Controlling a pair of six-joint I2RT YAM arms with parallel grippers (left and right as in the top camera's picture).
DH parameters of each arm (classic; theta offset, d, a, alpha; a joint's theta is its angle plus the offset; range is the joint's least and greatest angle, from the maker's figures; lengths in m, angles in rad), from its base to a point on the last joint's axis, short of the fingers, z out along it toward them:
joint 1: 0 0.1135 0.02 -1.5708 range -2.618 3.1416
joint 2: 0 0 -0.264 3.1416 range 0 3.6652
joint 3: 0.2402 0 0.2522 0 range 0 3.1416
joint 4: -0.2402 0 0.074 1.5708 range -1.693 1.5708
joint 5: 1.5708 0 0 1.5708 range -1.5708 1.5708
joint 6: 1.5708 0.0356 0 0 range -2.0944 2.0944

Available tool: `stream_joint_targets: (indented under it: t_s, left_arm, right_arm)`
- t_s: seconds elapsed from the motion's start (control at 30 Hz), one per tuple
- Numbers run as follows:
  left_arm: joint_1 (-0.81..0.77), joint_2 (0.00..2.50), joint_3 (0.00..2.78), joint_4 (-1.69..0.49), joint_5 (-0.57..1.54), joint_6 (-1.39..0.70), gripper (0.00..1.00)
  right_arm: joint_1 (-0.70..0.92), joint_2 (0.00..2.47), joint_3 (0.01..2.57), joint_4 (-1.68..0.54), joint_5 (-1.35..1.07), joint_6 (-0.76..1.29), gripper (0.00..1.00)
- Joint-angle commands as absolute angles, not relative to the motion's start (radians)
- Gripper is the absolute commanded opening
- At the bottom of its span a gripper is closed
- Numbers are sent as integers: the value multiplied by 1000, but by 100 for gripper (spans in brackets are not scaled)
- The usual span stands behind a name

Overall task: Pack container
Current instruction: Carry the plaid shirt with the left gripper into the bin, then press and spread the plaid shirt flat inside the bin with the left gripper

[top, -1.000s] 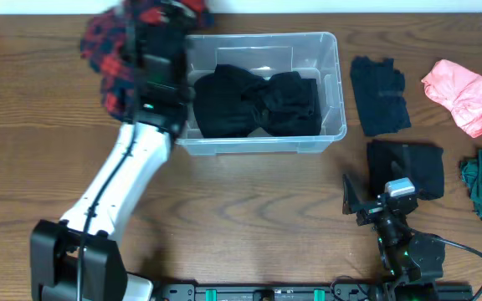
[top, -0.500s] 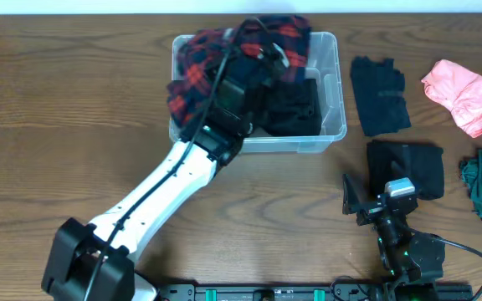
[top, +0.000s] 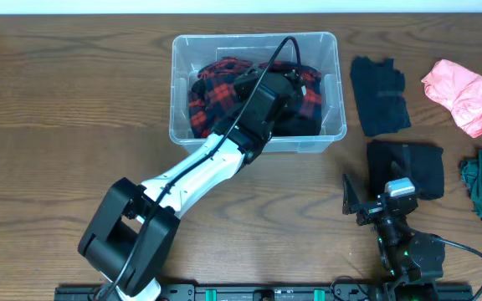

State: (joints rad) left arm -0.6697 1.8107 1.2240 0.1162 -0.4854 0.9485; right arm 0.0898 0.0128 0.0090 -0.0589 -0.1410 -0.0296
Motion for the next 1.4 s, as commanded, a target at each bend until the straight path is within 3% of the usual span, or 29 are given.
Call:
stream_joint_targets:
  t_s: [0.0, 0.1, 0.53, 0.63, 0.8, 0.87, 1.37]
  left_arm:
    - [-685, 1802, 1242, 149, -487, 912, 64]
    - [-716, 1787, 1242, 173, -486, 844, 70]
    - [-894, 1586, 1242, 13, -519, 357, 70]
    - [-885, 1566, 1243, 2, -515, 270, 63]
    - [-793, 1576, 1290, -34, -368, 167, 37]
    - [-743, 1578, 1338, -108, -294, 99, 32]
    - [-559, 1800, 1900, -791, 4, 69, 31]
  right_arm:
    - [76, 7, 6, -61, -138, -16, 99]
    - [76, 7, 6, -61, -138, -16, 99]
    - [76, 7, 6, -61, -138, -16, 99]
    - [76, 7, 6, -61, -138, -16, 99]
    - [76, 7, 6, -61, -138, -16, 99]
    - [76, 7, 6, -61, -138, -16, 99]
    - [76, 7, 6, -61, -138, -16, 99]
